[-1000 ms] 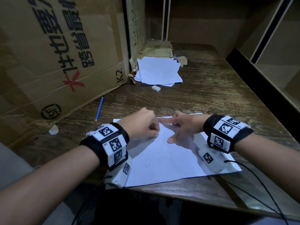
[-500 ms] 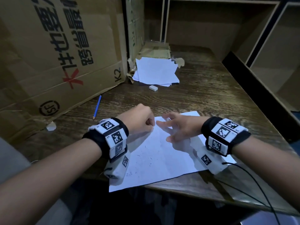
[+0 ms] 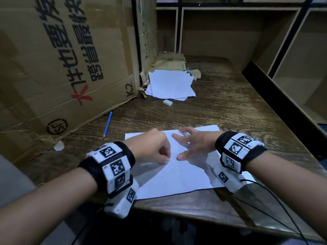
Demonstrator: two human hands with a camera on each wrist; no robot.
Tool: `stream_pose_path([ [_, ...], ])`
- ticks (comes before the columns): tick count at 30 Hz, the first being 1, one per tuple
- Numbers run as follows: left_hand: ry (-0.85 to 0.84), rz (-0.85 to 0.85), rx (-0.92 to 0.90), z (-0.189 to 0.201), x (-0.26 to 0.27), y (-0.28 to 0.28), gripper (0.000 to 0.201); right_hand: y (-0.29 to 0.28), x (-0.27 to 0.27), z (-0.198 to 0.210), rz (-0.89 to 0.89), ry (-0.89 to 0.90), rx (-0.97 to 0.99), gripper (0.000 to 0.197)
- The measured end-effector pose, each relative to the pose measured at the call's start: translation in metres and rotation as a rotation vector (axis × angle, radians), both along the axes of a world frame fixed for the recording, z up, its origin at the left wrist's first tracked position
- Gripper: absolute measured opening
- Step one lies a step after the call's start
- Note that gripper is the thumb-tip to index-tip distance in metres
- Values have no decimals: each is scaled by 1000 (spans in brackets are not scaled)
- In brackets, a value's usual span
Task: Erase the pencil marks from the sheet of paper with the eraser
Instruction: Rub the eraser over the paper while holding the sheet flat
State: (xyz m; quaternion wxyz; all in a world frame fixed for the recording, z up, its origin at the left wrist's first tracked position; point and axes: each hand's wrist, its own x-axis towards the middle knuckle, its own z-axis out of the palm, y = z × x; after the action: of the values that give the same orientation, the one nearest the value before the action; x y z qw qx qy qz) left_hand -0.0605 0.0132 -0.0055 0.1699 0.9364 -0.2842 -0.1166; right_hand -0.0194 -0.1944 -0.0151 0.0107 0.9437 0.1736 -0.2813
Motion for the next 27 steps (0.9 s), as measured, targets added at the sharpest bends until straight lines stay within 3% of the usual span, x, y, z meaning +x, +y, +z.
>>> stream_pose_path([
  [6, -109, 222, -72, 0, 17, 14, 10, 3, 3, -2, -6, -15, 9, 88],
  [11, 1, 70, 12, 5, -4, 6, 5, -10, 5, 4, -21, -1, 42, 92],
  [14, -32, 123, 30, 6, -2, 11, 7, -8, 2, 13, -16, -21, 48, 94],
  [18, -108, 202, -16, -2, 3, 15, 12, 11, -9, 20, 180, -126, 122, 84],
  [20, -128, 207, -43, -5, 5, 14, 13, 20, -16, 14, 206, -42, 129, 75],
  [23, -110, 223, -63, -6, 6, 16, 9, 23, -15, 7, 183, 31, 63, 85],
  [27, -36, 47, 10, -1, -11, 8, 8, 17, -7, 10, 146, 42, 41, 88],
])
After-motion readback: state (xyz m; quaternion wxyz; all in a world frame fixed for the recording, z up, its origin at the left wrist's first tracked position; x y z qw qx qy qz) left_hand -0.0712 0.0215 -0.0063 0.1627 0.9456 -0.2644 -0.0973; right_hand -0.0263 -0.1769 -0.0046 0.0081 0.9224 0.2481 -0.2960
